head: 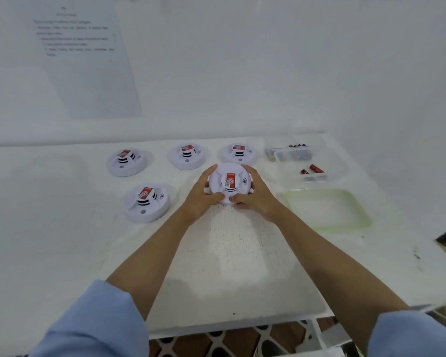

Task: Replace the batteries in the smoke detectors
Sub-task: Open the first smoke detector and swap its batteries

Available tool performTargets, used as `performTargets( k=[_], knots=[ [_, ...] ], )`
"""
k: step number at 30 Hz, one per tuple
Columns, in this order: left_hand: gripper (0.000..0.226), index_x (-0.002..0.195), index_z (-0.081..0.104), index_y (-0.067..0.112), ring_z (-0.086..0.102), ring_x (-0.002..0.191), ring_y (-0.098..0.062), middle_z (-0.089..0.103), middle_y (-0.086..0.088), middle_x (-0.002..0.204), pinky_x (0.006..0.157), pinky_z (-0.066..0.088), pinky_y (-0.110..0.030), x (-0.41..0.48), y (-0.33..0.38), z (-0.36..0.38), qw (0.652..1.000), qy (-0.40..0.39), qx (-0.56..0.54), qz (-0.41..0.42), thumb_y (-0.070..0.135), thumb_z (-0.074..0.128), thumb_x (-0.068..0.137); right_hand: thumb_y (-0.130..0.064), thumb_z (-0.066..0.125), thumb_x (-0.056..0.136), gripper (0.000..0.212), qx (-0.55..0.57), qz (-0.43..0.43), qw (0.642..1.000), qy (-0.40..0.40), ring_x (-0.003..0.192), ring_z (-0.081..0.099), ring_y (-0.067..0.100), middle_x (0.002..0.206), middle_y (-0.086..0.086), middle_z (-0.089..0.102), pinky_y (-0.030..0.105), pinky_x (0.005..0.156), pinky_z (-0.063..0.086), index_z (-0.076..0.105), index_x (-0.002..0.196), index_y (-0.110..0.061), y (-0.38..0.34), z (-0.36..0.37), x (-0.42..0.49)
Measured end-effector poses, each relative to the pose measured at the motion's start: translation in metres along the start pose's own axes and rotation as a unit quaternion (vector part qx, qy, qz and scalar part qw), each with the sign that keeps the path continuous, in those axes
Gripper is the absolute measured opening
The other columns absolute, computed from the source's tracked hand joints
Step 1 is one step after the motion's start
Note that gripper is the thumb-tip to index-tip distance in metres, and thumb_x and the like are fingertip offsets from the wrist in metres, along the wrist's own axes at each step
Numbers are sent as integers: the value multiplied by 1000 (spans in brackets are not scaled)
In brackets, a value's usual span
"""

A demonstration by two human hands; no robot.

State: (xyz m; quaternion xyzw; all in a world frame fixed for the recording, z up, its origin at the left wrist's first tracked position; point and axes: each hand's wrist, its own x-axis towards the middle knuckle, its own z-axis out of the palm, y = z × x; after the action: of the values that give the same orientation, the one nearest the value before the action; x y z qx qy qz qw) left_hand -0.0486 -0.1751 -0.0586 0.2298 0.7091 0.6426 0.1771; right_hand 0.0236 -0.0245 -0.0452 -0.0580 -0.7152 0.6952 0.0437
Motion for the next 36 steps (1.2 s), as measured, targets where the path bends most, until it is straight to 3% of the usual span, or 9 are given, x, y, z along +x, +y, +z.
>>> performTargets(
  k=[12,19,23,28,36],
  knots=[
    [71,141,29,26,54,112,-24,48,-5,127,75,56,-24,1,-5,0,1000,4,-1,3,-1,61,85,5,66,78,74,-5,-7,1000,-2,99,58,13,131,4,48,24,63,57,32,135,-28,3,-1,1],
    [70,143,28,21,51,111,-20,45,-2,130,71,56,-16,-2,-1,2,1000,7,2,8,-2,59,86,5,66,79,79,-4,-6,1000,-11,102,57,15,138,7,44,24,63,58,27,140,-27,4,-1,1],
    [69,139,30,29,53,111,-21,46,-3,129,70,56,-19,-4,1,-3,1000,4,3,11,-1,60,85,1,63,83,83,7,16,1000,-24,103,58,20,130,6,49,31,72,58,18,141,-38,2,-4,3],
    [60,127,40,34,55,110,-28,49,-7,127,73,57,-26,-8,0,-12,1000,8,21,3,0,63,83,-3,62,84,57,-22,40,997,-56,104,60,26,125,10,50,36,83,57,42,127,-34,-6,-10,4],
    [58,127,39,34,55,103,-23,49,-5,128,68,55,-18,-10,0,-12,999,5,33,-11,1,62,84,-3,60,84,51,-25,43,998,-42,98,59,20,115,4,52,31,79,57,46,121,-36,-4,-5,5]
  ],
)
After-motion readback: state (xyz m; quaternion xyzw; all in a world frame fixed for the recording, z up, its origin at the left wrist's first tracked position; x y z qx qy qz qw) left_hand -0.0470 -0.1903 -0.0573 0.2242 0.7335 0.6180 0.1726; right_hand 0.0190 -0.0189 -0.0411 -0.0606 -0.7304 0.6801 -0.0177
